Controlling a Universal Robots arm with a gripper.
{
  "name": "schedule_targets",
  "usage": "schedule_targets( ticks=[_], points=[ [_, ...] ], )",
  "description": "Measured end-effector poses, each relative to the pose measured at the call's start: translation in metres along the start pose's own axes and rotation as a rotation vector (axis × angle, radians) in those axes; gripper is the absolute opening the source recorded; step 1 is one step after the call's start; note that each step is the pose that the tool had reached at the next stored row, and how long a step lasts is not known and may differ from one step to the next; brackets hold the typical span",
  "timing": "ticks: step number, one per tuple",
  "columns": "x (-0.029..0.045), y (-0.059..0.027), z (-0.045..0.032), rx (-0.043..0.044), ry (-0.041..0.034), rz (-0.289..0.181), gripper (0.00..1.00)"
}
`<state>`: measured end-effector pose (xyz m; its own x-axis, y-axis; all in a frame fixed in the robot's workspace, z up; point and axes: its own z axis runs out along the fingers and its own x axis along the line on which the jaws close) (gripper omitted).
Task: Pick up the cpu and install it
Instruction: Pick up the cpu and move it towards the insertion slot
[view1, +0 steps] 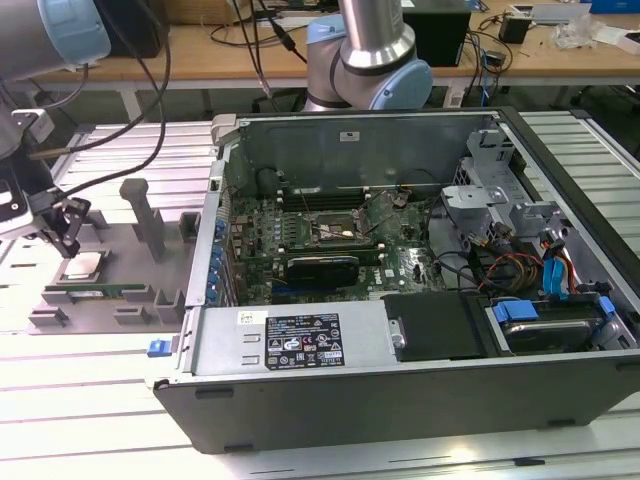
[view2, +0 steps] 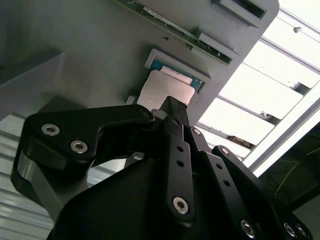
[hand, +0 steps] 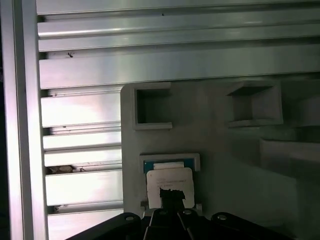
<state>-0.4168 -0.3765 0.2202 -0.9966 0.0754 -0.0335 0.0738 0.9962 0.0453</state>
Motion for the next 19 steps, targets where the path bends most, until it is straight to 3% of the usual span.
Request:
schedule_targets(
  ticks=[5,11,14,16,17,19],
  points=[
    [0.0002,-0.0005,0.0103,0.0000,-0.0001,-0.001,0.11],
    [0.0002,-0.0005,0.0112,0.0027,-0.0002,-0.001,0.11],
    [0.0002,-0.0005,0.0112,0.0031,-0.0002,-0.001,0.24],
    [0.0003,-0.0005,0.0112,0.0035,-0.0002,-0.001,0.48],
    [0.0002,-0.0005,0.0112,0.0035,-0.0003,-0.001,0.54],
    [0.0002,-0.0005,0.0112,0.0038,-0.0003,-0.001,0.54]
  ],
)
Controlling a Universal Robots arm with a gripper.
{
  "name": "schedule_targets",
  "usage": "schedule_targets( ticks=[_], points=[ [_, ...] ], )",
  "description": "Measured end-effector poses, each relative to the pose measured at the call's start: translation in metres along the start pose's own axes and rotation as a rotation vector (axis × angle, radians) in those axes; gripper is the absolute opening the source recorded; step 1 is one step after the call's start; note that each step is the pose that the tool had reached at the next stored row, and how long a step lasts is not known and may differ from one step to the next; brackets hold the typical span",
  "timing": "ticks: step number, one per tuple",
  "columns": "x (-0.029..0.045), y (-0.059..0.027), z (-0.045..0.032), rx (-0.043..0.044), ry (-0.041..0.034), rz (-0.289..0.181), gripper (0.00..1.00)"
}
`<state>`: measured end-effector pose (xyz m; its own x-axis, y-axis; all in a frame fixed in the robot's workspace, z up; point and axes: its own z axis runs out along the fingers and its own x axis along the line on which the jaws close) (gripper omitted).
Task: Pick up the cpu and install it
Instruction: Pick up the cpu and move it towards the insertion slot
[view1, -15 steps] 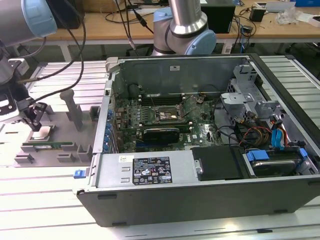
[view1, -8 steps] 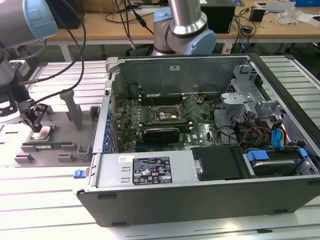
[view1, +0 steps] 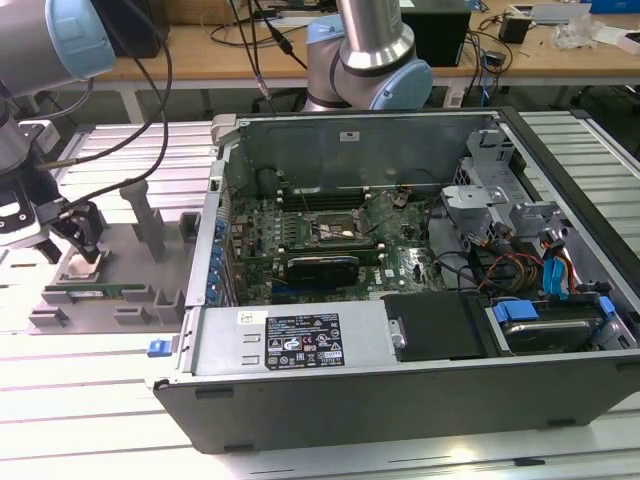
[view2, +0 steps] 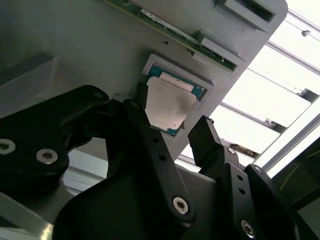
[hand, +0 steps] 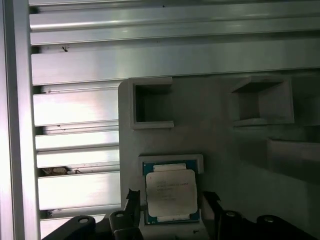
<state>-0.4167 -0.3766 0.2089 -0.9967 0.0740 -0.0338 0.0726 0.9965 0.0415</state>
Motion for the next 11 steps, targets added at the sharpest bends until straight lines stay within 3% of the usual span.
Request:
schedule_targets(
  ticks=[1,11],
  points=[
    [0.0000,0.0000,0.0000,0.0001,0.0000,0.000,0.60],
    [-0.0005,-0.0001,0.0093,0.0003,-0.0073,-0.001,0.60]
  ],
)
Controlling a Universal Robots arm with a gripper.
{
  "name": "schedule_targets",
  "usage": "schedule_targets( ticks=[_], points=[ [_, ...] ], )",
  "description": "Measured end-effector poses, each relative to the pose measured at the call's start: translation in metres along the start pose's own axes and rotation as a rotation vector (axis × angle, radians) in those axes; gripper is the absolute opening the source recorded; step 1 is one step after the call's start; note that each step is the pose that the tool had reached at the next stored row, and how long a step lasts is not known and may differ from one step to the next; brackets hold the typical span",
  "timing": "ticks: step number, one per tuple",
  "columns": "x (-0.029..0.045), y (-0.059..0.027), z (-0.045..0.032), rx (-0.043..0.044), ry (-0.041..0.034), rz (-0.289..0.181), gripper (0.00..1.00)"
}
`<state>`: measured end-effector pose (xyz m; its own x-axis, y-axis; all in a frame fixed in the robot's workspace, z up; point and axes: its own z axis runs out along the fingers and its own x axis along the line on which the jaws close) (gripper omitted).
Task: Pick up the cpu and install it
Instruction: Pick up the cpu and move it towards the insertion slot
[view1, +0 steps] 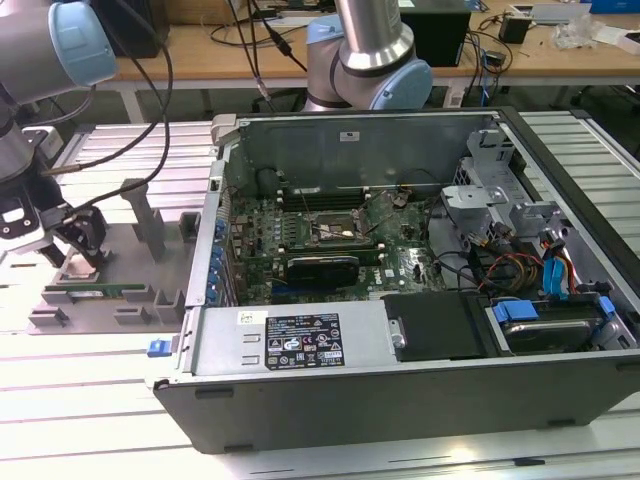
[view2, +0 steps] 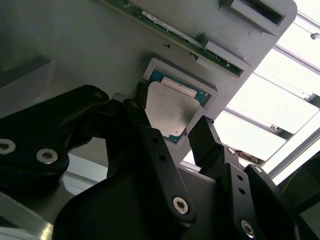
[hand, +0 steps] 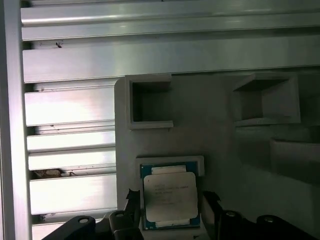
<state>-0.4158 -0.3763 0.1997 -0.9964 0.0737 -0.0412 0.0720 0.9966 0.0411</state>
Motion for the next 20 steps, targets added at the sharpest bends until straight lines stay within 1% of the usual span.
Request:
schedule_targets(
  ticks=[3,9,10,11,13,16,18,20],
  points=[
    [-0.0024,0.0003,0.0013,0.0003,0.0002,-0.003,0.60],
    [-0.0024,0.0008,0.0027,0.0002,0.0006,-0.008,0.60],
    [-0.0024,0.0007,0.0027,0.0003,0.0006,-0.008,0.61],
    [-0.0024,0.0008,0.0027,0.0002,0.0006,-0.009,0.68],
    [-0.0023,0.0010,0.0035,-0.0001,-0.0005,-0.010,0.68],
    [-0.0020,0.0023,0.0059,-0.0008,-0.0052,-0.021,0.68],
    [0.0000,0.0026,0.0069,-0.0010,-0.0059,-0.027,0.68],
    [0.0004,0.0025,0.0078,-0.0008,-0.0049,-0.049,0.68]
  ],
)
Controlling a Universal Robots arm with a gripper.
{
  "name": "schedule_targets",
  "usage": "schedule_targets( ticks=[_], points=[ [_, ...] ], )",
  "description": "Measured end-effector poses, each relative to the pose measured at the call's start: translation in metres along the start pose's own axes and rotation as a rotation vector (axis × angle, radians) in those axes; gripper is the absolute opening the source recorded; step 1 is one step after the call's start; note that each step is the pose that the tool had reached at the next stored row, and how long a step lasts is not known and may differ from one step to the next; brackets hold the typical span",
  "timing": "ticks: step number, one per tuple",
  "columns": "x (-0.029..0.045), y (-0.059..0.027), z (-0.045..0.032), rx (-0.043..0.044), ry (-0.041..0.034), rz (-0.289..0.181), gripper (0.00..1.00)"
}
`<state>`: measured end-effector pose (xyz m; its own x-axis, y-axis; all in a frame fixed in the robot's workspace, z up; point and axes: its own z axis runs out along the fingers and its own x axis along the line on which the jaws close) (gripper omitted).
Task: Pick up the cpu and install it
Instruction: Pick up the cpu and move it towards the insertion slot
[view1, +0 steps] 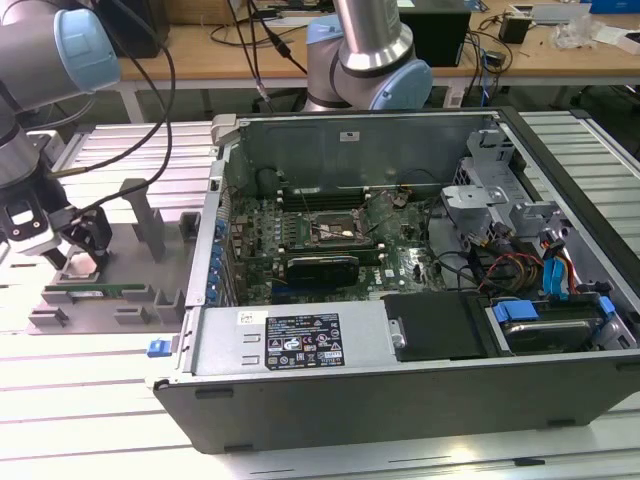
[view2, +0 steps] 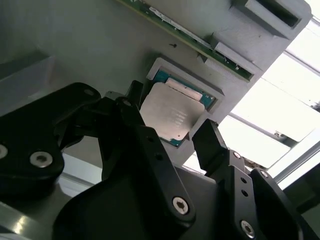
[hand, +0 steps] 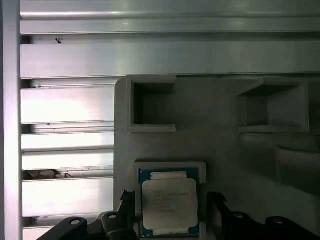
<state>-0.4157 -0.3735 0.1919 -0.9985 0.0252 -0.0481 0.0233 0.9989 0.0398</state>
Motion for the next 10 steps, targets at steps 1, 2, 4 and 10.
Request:
schedule_targets(
  ticks=[1,2,4,10],
  points=[
    [0.0000,0.0000,0.0004,-0.0004,0.0002,-0.007,0.68],
    [0.0001,0.0001,0.0008,-0.0008,0.0005,-0.015,0.68],
    [0.0001,0.0000,0.0016,-0.0014,0.0012,-0.028,0.68],
    [0.0004,0.0000,0.0048,-0.0014,0.0012,-0.031,0.68]
  ],
)
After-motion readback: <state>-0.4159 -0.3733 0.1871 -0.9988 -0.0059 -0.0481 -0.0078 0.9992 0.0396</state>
